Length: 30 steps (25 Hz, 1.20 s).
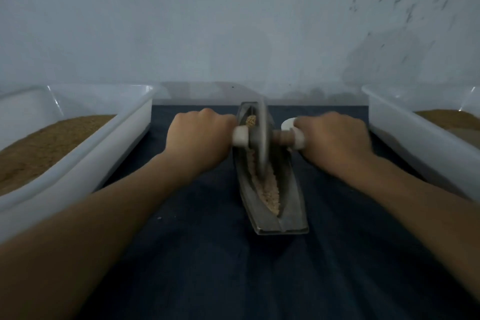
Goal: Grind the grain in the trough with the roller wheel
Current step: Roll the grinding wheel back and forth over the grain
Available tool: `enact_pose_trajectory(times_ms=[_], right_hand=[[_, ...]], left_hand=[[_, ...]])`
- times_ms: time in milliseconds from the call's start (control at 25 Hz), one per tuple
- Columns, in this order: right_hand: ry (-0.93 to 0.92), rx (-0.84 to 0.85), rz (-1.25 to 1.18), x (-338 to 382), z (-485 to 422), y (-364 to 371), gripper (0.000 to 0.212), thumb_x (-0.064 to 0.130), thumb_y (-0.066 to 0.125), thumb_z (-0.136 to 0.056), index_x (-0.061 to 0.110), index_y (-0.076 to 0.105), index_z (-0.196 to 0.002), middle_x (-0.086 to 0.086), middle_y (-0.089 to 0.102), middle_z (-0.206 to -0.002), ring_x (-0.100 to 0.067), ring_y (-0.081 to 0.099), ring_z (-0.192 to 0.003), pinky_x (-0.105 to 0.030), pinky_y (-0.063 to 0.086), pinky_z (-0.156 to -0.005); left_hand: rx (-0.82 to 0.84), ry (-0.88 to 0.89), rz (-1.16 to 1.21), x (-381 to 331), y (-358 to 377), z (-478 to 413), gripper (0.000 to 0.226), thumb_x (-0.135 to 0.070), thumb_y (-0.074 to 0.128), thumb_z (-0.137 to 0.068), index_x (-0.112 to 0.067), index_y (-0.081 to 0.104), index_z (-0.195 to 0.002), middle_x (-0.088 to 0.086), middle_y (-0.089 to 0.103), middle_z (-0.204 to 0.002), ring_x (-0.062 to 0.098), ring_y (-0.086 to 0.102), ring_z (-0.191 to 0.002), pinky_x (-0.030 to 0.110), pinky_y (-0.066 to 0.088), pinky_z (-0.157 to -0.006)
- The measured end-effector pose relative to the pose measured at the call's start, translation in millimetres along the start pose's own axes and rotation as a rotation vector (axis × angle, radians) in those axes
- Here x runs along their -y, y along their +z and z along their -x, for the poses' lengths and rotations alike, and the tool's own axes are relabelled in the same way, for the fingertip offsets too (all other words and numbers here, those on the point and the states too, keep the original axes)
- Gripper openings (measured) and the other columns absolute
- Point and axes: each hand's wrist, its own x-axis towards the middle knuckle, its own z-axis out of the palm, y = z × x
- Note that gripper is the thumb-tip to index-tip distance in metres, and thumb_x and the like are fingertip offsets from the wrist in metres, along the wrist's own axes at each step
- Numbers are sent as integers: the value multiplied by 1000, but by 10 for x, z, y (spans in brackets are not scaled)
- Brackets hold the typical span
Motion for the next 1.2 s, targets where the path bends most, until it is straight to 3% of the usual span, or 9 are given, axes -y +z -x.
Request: enact_pose_trajectory(times_ms=[120, 320, 480, 640, 760, 880, 1000, 1080, 1200], right_hand=[[48, 66, 4, 150, -468, 20, 4, 27, 66, -90, 27, 63, -93, 0, 67, -87, -27, 65, -80, -30, 33, -60], [-51, 3, -99, -45, 94, -87, 22, 41, 68, -75, 29, 50, -73, 14, 37, -58, -7, 33, -48, -21, 19, -45], [-58, -135, -122, -182, 385, -112, 28, 57, 58, -72, 31, 50, -72, 15, 11, -54, -10, 12, -43, -16, 4, -51], [78, 105, -70, 52, -227, 24, 8, 35, 66, -89, 30, 61, -89, 6, 60, -75, -18, 44, -61, -26, 31, -53], [57, 184, -79, 38, -398, 43, 9, 35, 63, -94, 28, 62, -88, 3, 65, -86, -18, 49, -68, -29, 35, -58], [-82, -63, -85, -71, 120, -102, 26, 39, 71, -70, 29, 47, -70, 14, 30, -55, -7, 25, -44, -19, 17, -45], [-172, -186, -164, -208, 415, -189, 36, 48, 64, -63, 30, 34, -72, 17, 8, -57, -10, 12, -43, -15, 6, -52], [-100, -125, -116, -131, 319, -120, 32, 46, 66, -65, 28, 40, -71, 14, 13, -55, -9, 14, -43, -16, 10, -48], [60, 76, -57, 57, -157, 8, 13, 40, 68, -84, 29, 60, -85, 8, 52, -70, -20, 49, -60, -27, 35, -52]], left_hand=[[138, -239, 113, -16, 156, -196, 10, -25, 57, -90, -23, 50, -85, 1, 59, -78, 26, 56, -65, 33, 38, -56], [-114, 99, 33, 121, -48, 183, 33, -39, 62, -72, -31, 29, -74, -12, 19, -57, 11, 11, -43, 21, 7, -46], [-154, 149, 36, 168, -152, 294, 31, -41, 53, -68, -30, 24, -74, -12, 14, -56, 12, 8, -43, 20, 3, -51], [97, -137, 17, 8, 13, -135, 12, -25, 59, -84, -23, 50, -77, -5, 33, -59, 16, 27, -46, 28, 23, -47], [216, -151, 73, 47, 4, -243, 6, -27, 54, -90, -24, 59, -87, -4, 39, -66, 20, 41, -57, 33, 35, -55], [-6, 4, 49, 52, -131, 195, 23, -36, 62, -77, -27, 42, -71, -10, 22, -58, 11, 15, -45, 25, 17, -45], [-170, 111, 59, 145, -298, 405, 37, -36, 61, -64, -30, 25, -67, -12, 13, -53, 9, -1, -46, 17, 4, -50], [-43, 33, 20, 85, -261, 343, 34, -34, 65, -67, -28, 31, -65, -11, 17, -53, 10, 4, -43, 19, 7, -47], [128, -116, 22, 3, -69, -51, 9, -28, 58, -87, -23, 54, -80, -4, 43, -64, 17, 36, -49, 29, 29, -49]])
